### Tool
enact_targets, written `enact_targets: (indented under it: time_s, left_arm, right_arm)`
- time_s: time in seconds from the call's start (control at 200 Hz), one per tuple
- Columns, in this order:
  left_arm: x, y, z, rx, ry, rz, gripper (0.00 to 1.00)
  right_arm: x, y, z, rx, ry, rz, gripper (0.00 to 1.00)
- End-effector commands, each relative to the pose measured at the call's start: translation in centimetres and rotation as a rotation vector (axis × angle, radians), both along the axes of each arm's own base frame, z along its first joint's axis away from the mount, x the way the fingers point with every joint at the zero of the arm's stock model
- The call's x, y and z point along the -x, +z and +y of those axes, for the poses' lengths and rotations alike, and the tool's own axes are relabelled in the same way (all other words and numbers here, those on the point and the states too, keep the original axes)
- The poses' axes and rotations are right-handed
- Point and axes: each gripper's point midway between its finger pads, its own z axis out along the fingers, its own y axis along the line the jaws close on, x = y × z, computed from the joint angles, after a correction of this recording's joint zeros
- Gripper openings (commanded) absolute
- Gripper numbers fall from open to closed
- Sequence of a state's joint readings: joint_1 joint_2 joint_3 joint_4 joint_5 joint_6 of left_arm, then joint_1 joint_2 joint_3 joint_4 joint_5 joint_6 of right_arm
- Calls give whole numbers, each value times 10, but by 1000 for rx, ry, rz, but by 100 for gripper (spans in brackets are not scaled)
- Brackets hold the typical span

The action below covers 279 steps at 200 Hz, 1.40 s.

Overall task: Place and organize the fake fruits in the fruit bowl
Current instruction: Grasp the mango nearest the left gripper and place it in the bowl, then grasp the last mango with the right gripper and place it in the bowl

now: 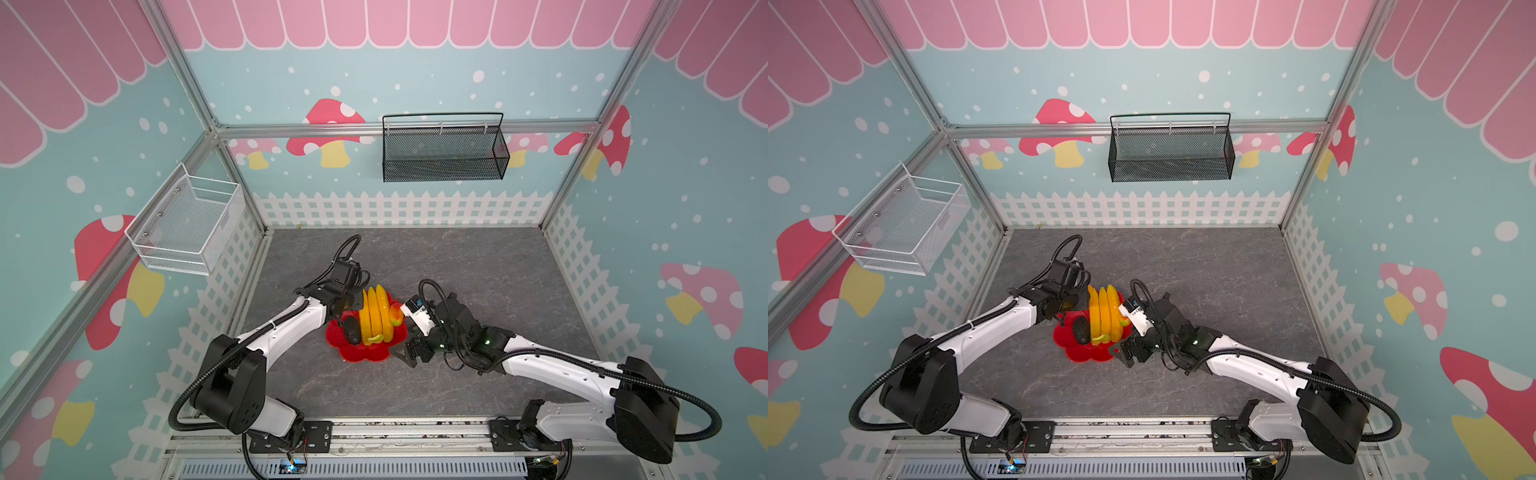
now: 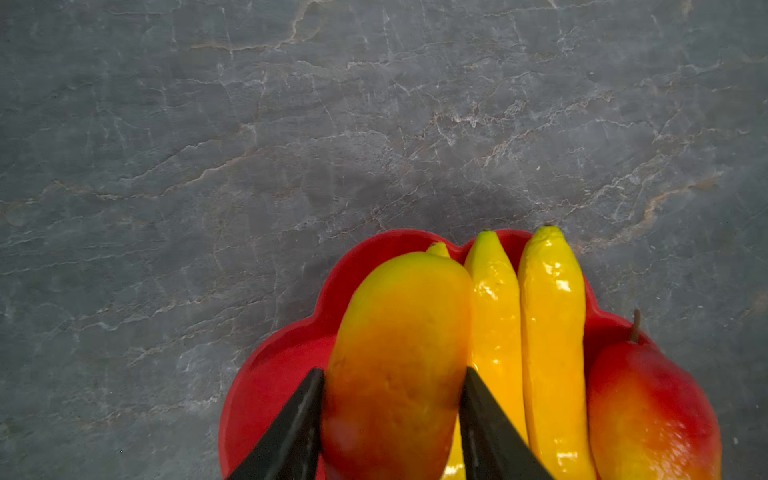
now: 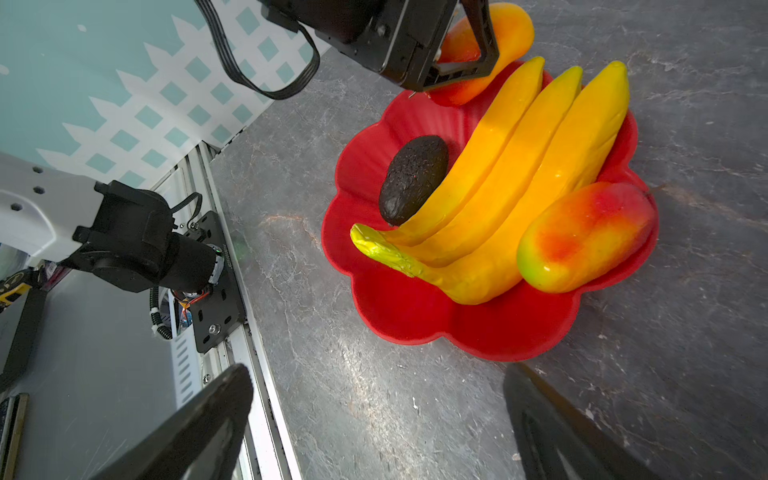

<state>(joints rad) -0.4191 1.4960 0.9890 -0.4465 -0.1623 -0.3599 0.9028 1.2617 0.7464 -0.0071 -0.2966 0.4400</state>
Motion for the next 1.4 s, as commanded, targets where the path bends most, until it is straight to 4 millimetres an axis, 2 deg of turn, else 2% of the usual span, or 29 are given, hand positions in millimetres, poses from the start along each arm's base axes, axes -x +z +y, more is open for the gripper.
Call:
enact_targets:
  time_s: [0.0,0.21,0.47,0.626,0.736,0.831,0.886,0.931,1.021,1.081,1.126,1.186,1.206,1.246,1.306,1.391]
  left_arm:
    - [-10,0,-7,-14,-59,-17,50]
    - [-7,-13,-5,-21,-45,18,50]
    - [5,-22,6,-46,-16,36,55]
    - [8,-24,11,-62,-8,34,59]
    - [7,-15,10,-49,-8,15,61]
    - [8,2,9,-26,-10,-27,65]
    - [11,18,9,-3,-15,-64,70]
    - [15,32,6,12,-30,-103,74]
    - [32,61,-11,56,-106,-185,81]
    - [49,75,-39,111,-224,-225,86]
    - [66,85,-63,174,-330,-256,90]
    - [91,95,-97,274,-486,-279,94]
    - [100,97,-107,303,-535,-282,99]
    - [116,101,-125,350,-621,-287,100]
    - [136,104,-145,390,-714,-280,100]
    - [153,97,-162,390,-796,-251,100]
  right_arm:
    - [-2,1,-5,-10,-16,1,98]
    - [-5,0,-2,-5,-9,3,98]
    - [-6,-3,-1,0,-6,9,98]
    - [-6,-4,-2,4,-8,9,98]
    - [-12,-9,-8,30,-53,11,98]
    - [-31,-24,-41,76,-223,82,98]
    - [-43,-40,-75,123,-388,140,98]
    - [-49,-53,-110,196,-552,173,98]
    - [-41,-74,-182,377,-841,210,97]
    - [-28,-82,-212,450,-959,237,97]
    - [-19,-87,-223,469,-1012,269,97]
    - [-12,-92,-228,466,-1047,308,97]
    - [-9,-95,-229,468,-1051,322,97]
    - [-5,-98,-231,469,-1066,343,96]
    - [1,-103,-236,481,-1082,367,96]
    - [8,-109,-240,484,-1095,386,95]
